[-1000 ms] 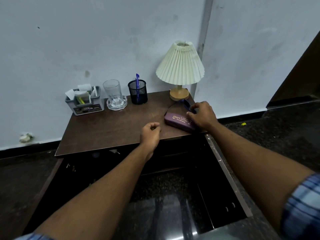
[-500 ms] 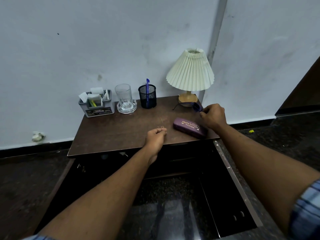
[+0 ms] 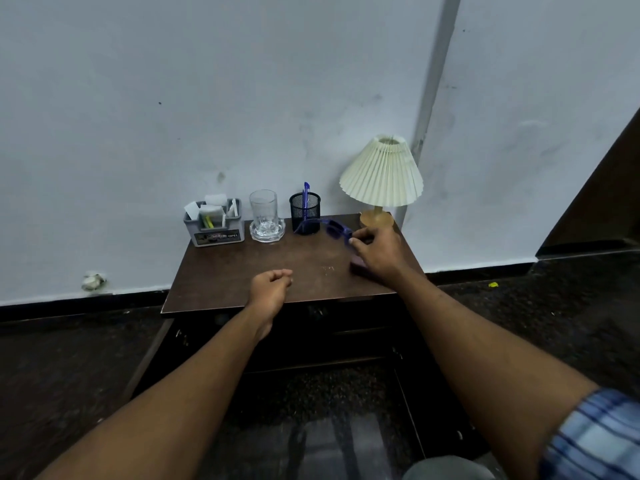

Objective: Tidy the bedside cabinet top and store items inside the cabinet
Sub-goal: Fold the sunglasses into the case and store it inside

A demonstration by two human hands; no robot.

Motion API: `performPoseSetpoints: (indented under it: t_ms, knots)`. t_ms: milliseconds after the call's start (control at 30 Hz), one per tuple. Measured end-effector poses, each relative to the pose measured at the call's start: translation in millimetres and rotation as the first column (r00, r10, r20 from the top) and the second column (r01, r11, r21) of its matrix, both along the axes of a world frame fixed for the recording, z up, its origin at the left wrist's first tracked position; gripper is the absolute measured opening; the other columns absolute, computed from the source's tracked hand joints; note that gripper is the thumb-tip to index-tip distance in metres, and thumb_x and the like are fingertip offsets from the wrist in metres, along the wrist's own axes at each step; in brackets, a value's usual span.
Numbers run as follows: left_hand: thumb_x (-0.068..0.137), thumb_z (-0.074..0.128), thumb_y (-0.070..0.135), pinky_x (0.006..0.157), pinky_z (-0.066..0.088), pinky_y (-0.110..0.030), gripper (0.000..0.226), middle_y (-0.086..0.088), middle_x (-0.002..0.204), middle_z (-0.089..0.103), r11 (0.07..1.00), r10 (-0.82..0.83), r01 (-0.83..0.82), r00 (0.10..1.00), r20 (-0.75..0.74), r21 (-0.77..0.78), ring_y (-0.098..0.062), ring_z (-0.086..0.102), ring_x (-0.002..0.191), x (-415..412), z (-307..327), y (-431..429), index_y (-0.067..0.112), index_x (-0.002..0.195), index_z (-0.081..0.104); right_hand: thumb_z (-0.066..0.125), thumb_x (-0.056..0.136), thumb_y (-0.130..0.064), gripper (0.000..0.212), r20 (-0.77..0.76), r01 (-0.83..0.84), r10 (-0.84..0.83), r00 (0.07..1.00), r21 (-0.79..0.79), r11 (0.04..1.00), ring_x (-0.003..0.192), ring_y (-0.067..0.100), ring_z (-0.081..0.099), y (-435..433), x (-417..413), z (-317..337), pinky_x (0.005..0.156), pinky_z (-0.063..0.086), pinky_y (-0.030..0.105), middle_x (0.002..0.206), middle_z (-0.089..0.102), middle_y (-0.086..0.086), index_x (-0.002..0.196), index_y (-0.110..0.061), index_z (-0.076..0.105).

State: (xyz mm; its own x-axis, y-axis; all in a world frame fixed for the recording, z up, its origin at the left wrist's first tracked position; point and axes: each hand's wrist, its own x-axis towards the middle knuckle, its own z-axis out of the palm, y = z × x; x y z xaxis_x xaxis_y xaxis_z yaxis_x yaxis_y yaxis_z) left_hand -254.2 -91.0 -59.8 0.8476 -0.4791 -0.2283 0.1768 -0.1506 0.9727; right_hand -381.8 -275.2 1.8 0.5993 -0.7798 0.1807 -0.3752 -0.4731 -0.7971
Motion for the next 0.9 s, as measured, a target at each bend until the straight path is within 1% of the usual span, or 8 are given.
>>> performPoseSetpoints:
  t_ms: [100,233,367,533,600,667,800,900]
  knots:
    - [0.094,0.058,-0.002,0.066,0.045,-0.017,0.015,-0.009,0.092,0.065,0.998,0.036,-0.037,0.999,-0.008,-0.058,-0.009,0.056,0.073,3.9,4.8,16.4,0.009,0.097,0.067,0.077,0.087,-0.022,0.012,0.051,-0.004,0.002,0.999,0.045,0.999,0.07,0.01,0.063,20.3,11.4,-3.9,0.075,0.058,0.033,0.078,0.069,-0.008,0.095,-0.013,0.078]
    - [0.095,0.058,-0.003,0.069,0.052,-0.016,0.018,-0.01,0.097,0.066,0.986,0.1,-0.102,0.995,-0.023,-0.135,-0.012,0.06,0.079,6.3,5.6,32.5,0.003,0.11,0.065,0.078,0.086,-0.023,0.013,0.032,-0.027,0.025,0.999,0.043,0.999,0.079,0.009,0.068,39.3,21.4,-11.6,0.076,0.053,0.025,0.088,0.076,-0.005,0.096,-0.015,0.079]
    - [0.094,0.059,-0.001,0.084,0.053,-0.028,0.019,-0.015,0.105,0.067,0.966,0.163,-0.17,0.985,-0.056,-0.192,-0.022,0.063,0.097,8.2,-0.5,40.5,0.003,0.112,0.065,0.078,0.085,-0.022,0.01,0.05,-0.077,0.071,0.996,0.128,0.989,0.08,0.014,0.072,54.7,32.1,-28.0,0.083,0.061,0.039,0.084,0.076,-0.005,0.092,-0.016,0.078]
    - [0.095,0.06,0.0,0.091,0.052,-0.032,0.025,-0.016,0.108,0.067,0.946,0.196,-0.226,0.97,-0.146,-0.231,-0.023,0.065,0.098,9.5,-25.2,49.3,0.001,0.12,0.063,0.078,0.084,-0.022,0.007,0.092,-0.12,0.103,0.991,0.206,0.971,0.08,0.014,0.073,64.2,40.9,-59.1,0.082,0.061,0.045,0.083,0.077,-0.005,0.09,-0.018,0.077]
    - [0.095,0.06,0.001,0.098,0.051,-0.04,0.025,-0.018,0.111,0.068,0.95,0.195,-0.226,0.968,-0.156,-0.216,-0.027,0.066,0.103,9.7,-39.6,53.1,0.002,0.119,0.064,0.078,0.084,-0.023,0.004,0.11,-0.123,0.1,0.989,0.233,0.965,0.082,0.016,0.074,66.0,42.4,-69.3,0.081,0.062,0.046,0.083,0.076,-0.005,0.087,-0.024,0.076]
    - [0.095,0.061,0.001,0.101,0.051,-0.042,0.024,-0.019,0.112,0.069,0.951,0.203,-0.235,0.965,-0.164,-0.201,-0.028,0.066,0.103,12.9,-47.7,54.2,0.001,0.119,0.064,0.077,0.085,-0.021,0.006,0.12,-0.12,0.093,0.988,0.243,0.963,0.084,0.018,0.074,68.1,43.6,-75.9,0.083,0.061,0.046,0.083,0.076,-0.005,0.086,-0.027,0.075]
    - [0.094,0.062,0.002,0.09,0.054,-0.03,0.026,-0.014,0.108,0.07,0.95,0.21,-0.234,0.969,-0.13,-0.207,-0.02,0.068,0.094,23.6,-50.2,48.8,0.0,0.119,0.064,0.076,0.087,-0.018,0.009,0.148,-0.123,0.084,0.985,0.278,0.953,0.089,0.016,0.073,70.9,44.5,-87.4,0.087,0.06,0.041,0.09,0.076,-0.004,0.096,-0.018,0.077]
    - [0.093,0.061,-0.003,0.094,0.055,-0.032,0.031,-0.012,0.115,0.069,0.949,0.227,-0.235,0.972,-0.064,-0.209,-0.023,0.068,0.103,26.5,-47.0,40.7,0.002,0.124,0.063,0.075,0.088,-0.014,0.011,0.18,-0.132,0.08,0.98,0.297,0.946,0.089,0.012,0.072,73.5,45.4,-92.7,0.089,0.059,0.036,0.092,0.075,-0.005,0.098,-0.014,0.077]
